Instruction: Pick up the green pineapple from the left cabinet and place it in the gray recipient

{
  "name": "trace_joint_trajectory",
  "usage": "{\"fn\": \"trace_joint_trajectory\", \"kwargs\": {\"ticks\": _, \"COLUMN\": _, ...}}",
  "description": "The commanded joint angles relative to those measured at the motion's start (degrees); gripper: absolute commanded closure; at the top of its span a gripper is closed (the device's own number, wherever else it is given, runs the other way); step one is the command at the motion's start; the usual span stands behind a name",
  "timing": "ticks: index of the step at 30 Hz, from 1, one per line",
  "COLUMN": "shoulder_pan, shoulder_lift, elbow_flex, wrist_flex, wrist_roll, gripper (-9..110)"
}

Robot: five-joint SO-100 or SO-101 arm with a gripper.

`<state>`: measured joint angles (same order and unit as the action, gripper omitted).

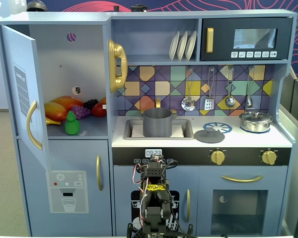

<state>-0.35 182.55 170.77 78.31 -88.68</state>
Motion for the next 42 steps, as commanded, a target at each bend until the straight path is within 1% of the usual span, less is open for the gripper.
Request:
{"fn": "trace_joint_trajectory", "kwargs": {"ticks": 1, "shoulder_pan": 1.9, "shoulder_lift": -0.4, "elbow_flex": 1.2, "wrist_flex": 9.4, "wrist_roll": 0.9, "gripper": 101}}
{"fn": "trace_joint_trajectory", "kwargs": {"ticks": 10, "shoulder_pan": 1.6, "shoulder_lift": -0.4, "elbow_flex": 1.2, "wrist_flex": 9.4, "wrist_roll": 1.3, "gripper": 101}}
{"fn": "trace_joint_trajectory", "kwargs": {"ticks": 13, "shoulder_pan": -0.9, "shoulder_lift": -0.4, "elbow_flex": 1.2, "wrist_flex": 8.0, "wrist_roll": 0.4, "gripper": 101}}
{"fn": "trace_joint_trajectory", "kwargs": {"ticks": 16, "shoulder_pan": -11.2, "shoulder_lift": -0.6, "elbow_flex": -0.4, "wrist_flex": -0.3, "wrist_roll": -0.9, "gripper": 101}}
{"fn": "trace_joint_trajectory", "kwargs": {"ticks": 19, "shoulder_pan": -25.4, "shoulder_lift": -0.9, "elbow_flex": -5.7, "wrist_flex": -14.8, "wrist_roll": -0.2, "gripper": 101}}
{"fn": "trace_joint_trajectory", "kwargs": {"ticks": 21, "shoulder_pan": -34.5, "shoulder_lift": -2.5, "elbow_flex": -9.8, "wrist_flex": -31.2, "wrist_roll": 0.4, "gripper": 101}}
{"fn": "trace_joint_trajectory", "kwargs": {"ticks": 23, "shoulder_pan": -40.2, "shoulder_lift": -7.6, "elbow_flex": -10.8, "wrist_flex": -54.3, "wrist_roll": -5.0, "gripper": 101}}
{"fn": "trace_joint_trajectory", "kwargs": {"ticks": 24, "shoulder_pan": -42.4, "shoulder_lift": -10.7, "elbow_flex": -11.3, "wrist_flex": -64.8, "wrist_roll": -7.1, "gripper": 99}}
{"fn": "trace_joint_trajectory", "kwargs": {"ticks": 25, "shoulder_pan": -43.9, "shoulder_lift": -13.8, "elbow_flex": -12.7, "wrist_flex": -71.4, "wrist_roll": -9.0, "gripper": 96}}
{"fn": "trace_joint_trajectory", "kwargs": {"ticks": 26, "shoulder_pan": -45.0, "shoulder_lift": -15.8, "elbow_flex": -14.7, "wrist_flex": -74.4, "wrist_roll": -9.7, "gripper": 92}}
{"fn": "trace_joint_trajectory", "kwargs": {"ticks": 30, "shoulder_pan": -46.2, "shoulder_lift": -22.1, "elbow_flex": -22.1, "wrist_flex": -79.6, "wrist_roll": -7.0, "gripper": 74}}
{"fn": "trace_joint_trajectory", "kwargs": {"ticks": 32, "shoulder_pan": -46.8, "shoulder_lift": -24.4, "elbow_flex": -25.3, "wrist_flex": -80.9, "wrist_roll": -5.7, "gripper": 68}}
{"fn": "trace_joint_trajectory", "kwargs": {"ticks": 37, "shoulder_pan": -48.3, "shoulder_lift": -28.7, "elbow_flex": -30.1, "wrist_flex": -83.7, "wrist_roll": -6.3, "gripper": 64}}
{"fn": "trace_joint_trajectory", "kwargs": {"ticks": 42, "shoulder_pan": -47.4, "shoulder_lift": -33.6, "elbow_flex": -31.6, "wrist_flex": -87.7, "wrist_roll": -4.7, "gripper": 59}}
